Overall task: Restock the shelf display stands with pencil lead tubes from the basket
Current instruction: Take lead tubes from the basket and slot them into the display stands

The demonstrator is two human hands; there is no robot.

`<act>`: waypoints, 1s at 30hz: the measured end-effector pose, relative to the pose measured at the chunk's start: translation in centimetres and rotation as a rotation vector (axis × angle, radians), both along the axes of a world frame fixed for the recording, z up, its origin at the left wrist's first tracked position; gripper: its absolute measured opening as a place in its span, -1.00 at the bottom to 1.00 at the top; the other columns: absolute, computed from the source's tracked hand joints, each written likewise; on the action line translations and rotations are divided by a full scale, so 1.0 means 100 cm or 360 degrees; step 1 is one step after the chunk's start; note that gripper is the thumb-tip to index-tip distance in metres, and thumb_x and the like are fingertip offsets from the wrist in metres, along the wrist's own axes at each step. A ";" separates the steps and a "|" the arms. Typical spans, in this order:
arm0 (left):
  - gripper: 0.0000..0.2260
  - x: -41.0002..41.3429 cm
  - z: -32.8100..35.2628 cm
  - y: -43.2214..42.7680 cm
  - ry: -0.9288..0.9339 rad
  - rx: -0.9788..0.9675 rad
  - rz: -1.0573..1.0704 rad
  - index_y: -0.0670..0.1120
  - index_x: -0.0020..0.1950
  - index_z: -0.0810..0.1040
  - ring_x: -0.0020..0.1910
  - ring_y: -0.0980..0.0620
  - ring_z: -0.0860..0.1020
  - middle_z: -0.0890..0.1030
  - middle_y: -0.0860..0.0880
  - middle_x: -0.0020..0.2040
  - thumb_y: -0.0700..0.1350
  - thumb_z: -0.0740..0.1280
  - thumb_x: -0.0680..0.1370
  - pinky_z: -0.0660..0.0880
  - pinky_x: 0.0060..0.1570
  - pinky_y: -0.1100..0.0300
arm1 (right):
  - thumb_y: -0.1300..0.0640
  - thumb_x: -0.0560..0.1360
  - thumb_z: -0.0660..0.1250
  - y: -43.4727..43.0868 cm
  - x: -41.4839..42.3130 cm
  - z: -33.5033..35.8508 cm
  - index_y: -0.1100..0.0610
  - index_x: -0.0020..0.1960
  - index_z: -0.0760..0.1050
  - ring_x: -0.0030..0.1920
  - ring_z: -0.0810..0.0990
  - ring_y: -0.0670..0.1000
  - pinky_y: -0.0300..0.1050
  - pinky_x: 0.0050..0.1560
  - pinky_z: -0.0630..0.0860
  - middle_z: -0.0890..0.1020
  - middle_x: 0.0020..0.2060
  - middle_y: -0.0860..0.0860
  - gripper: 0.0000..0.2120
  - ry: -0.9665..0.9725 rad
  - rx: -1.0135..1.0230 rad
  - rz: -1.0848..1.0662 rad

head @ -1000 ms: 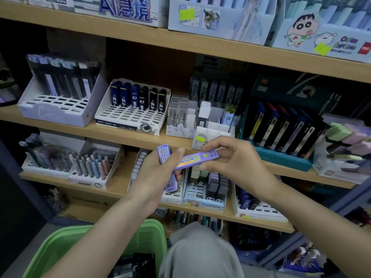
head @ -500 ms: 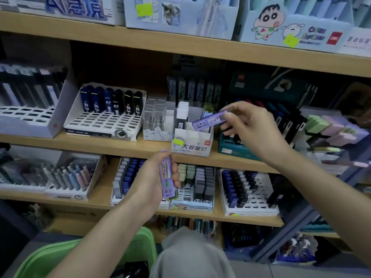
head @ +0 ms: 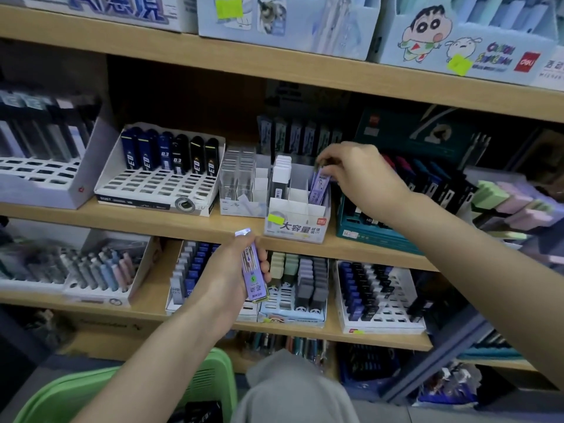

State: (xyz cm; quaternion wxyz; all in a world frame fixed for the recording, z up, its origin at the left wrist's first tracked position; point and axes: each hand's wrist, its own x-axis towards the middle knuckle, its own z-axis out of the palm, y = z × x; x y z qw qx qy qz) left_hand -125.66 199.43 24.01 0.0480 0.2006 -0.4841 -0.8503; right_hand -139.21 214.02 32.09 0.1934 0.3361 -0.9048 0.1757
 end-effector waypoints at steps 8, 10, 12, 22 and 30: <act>-0.79 0.001 -0.003 -0.004 0.0003 0.0021 -0.0059 -0.14 -0.19 0.42 -0.47 0.03 0.39 0.46 -0.03 -0.42 -0.12 0.16 0.62 0.43 -0.43 0.22 | 0.29 0.54 0.29 -0.012 -0.012 -0.003 0.21 0.08 0.45 -0.04 0.56 0.14 0.10 -0.05 0.55 0.58 -0.06 0.18 -0.88 -0.0069 0.0134 -0.0120; -0.79 0.001 -0.003 -0.005 0.0016 0.0020 -0.0060 -0.14 -0.19 0.42 -0.48 0.03 0.39 0.46 -0.03 -0.42 -0.12 0.16 0.62 0.42 -0.39 0.20 | 0.32 0.53 0.28 -0.013 -0.013 -0.004 0.21 0.06 0.46 -0.05 0.56 0.12 0.07 -0.05 0.54 0.57 -0.07 0.16 -0.88 -0.0035 0.0135 -0.0137; -0.80 0.002 -0.004 -0.006 0.0021 0.0019 -0.0059 -0.14 -0.19 0.42 -0.46 0.02 0.39 0.46 -0.04 -0.42 -0.12 0.17 0.62 0.41 -0.34 0.17 | 0.33 0.54 0.27 -0.013 -0.013 -0.003 0.23 0.06 0.46 -0.04 0.55 0.14 0.07 -0.04 0.53 0.56 -0.07 0.17 -0.88 0.0025 0.0106 -0.0149; -0.80 0.003 -0.001 -0.006 0.0007 0.0023 -0.0053 -0.15 -0.19 0.41 -0.46 0.02 0.39 0.46 -0.05 -0.41 -0.14 0.16 0.62 0.40 -0.33 0.16 | 0.25 0.52 0.31 -0.012 -0.008 0.008 0.21 0.07 0.59 0.00 0.58 0.20 0.04 0.00 0.54 0.62 0.00 0.20 -0.84 0.0041 0.0199 -0.0261; -0.80 0.005 -0.001 -0.007 0.0010 0.0023 -0.0088 -0.15 -0.17 0.42 -0.51 0.05 0.41 0.47 -0.03 -0.44 -0.14 0.16 0.62 0.42 -0.39 0.19 | 0.21 0.54 0.29 -0.017 -0.006 0.007 0.14 0.09 0.59 0.05 0.55 0.22 -0.01 -0.05 0.46 0.61 0.06 0.16 -0.83 0.0210 0.0368 -0.0361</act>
